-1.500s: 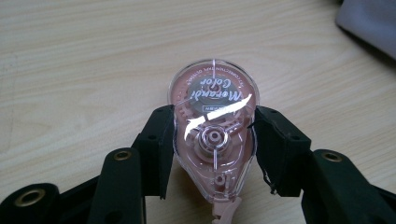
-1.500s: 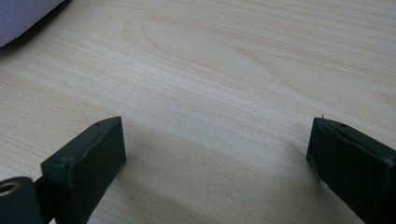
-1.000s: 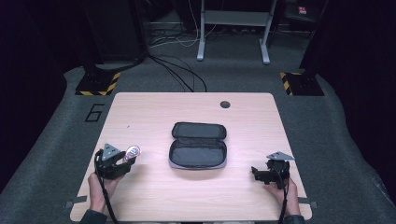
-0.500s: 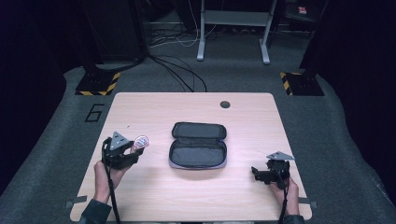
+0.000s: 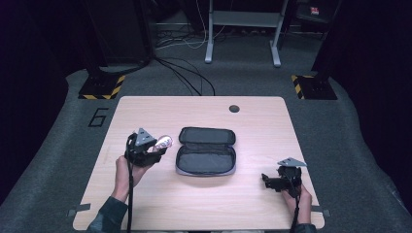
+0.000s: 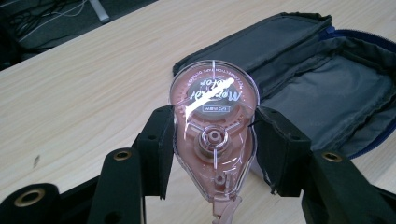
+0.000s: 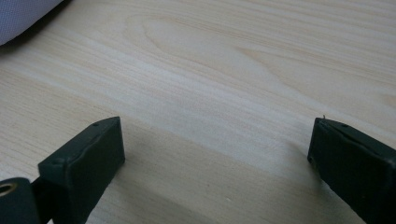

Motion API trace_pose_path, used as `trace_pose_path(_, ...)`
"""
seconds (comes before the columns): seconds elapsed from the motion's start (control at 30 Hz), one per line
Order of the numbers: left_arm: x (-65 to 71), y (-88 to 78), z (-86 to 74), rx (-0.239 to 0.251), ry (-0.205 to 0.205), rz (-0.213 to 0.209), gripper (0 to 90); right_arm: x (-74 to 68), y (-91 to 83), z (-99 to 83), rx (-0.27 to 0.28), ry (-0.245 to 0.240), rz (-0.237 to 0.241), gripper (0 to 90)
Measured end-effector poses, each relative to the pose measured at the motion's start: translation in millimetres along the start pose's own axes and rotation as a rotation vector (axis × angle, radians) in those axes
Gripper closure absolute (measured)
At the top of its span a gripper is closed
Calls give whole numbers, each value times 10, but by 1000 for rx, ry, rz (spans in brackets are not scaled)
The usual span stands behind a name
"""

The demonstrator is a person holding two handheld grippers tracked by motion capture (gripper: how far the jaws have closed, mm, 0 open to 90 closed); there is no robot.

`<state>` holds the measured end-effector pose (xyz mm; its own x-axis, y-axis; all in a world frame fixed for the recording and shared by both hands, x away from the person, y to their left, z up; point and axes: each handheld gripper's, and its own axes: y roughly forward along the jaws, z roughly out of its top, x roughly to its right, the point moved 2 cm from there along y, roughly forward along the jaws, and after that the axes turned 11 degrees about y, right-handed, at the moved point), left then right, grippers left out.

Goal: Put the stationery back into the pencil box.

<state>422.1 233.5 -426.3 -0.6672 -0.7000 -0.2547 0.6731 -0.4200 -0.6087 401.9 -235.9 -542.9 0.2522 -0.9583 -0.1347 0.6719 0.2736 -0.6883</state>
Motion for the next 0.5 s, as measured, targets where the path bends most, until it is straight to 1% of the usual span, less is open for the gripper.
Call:
trace_pose_path(0.03,16,31,27,-9,4,-19,498,0,0,0,0,0,0,33)
trace_pose_path(0.07,32,62,41,4,2,-11,499,0,0,0,0,1,0,33)
trace_pose_path(0.27,119,200,155,-9,23,-56,498,0,0,0,0,0,0,33)
trace_pose_path(0.37,171,268,211,-7,38,-69,499,0,0,0,0,0,0,33)
trace_pose_path(0.4,196,291,229,-3,34,-70,498,0,0,0,1,0,0,33)
trace_pose_path(0.43,205,308,247,-10,46,-77,498,-1,1,0,1,2,0,33)
trace_pose_path(0.47,228,328,263,-11,41,-89,498,1,0,0,0,-1,0,33)
trace_pose_path(0.5,236,354,281,-5,52,-84,498,0,0,0,0,0,0,33)
